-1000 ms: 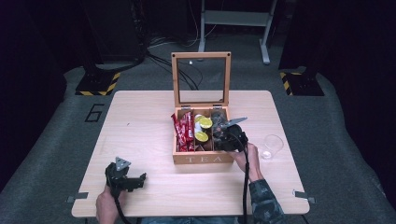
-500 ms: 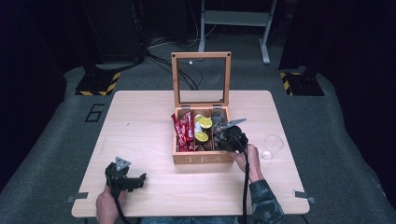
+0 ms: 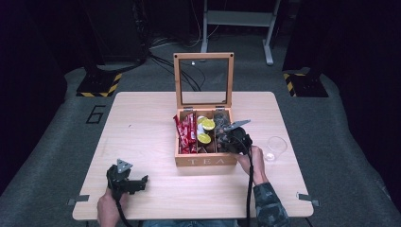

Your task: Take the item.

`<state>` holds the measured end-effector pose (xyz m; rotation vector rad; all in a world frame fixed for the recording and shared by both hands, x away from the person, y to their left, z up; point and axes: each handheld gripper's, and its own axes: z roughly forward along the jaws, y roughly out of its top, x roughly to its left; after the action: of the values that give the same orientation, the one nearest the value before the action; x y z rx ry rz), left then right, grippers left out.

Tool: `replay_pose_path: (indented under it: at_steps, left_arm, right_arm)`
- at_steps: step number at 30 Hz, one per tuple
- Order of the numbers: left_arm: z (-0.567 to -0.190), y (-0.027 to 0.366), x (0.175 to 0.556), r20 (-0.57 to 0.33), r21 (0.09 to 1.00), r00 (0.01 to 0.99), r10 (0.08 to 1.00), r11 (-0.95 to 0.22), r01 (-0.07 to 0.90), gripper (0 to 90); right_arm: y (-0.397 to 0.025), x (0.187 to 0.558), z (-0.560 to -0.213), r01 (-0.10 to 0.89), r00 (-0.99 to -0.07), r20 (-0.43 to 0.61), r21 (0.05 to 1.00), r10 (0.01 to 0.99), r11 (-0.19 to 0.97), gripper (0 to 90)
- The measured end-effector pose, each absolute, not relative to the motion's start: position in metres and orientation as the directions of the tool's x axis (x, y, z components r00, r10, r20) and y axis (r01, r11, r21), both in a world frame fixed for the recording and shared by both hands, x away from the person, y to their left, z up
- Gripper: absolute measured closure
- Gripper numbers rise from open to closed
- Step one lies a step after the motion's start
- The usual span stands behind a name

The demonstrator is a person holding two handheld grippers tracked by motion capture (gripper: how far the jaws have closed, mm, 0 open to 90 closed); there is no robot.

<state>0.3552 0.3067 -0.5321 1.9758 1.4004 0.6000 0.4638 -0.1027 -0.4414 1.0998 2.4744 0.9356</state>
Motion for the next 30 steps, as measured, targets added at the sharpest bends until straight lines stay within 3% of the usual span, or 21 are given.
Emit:
replay_pose_path:
  at_steps: [30]
  left_arm:
    - [-0.532, 0.307, 0.355, 0.005, 0.720, 0.330, 0.944, -0.232, 0.654, 0.3]
  right_arm:
    - [-0.094, 0.461, -0.411, 0.487, -0.685, -0.072, 0.695, 0.725, 0.529, 90.0]
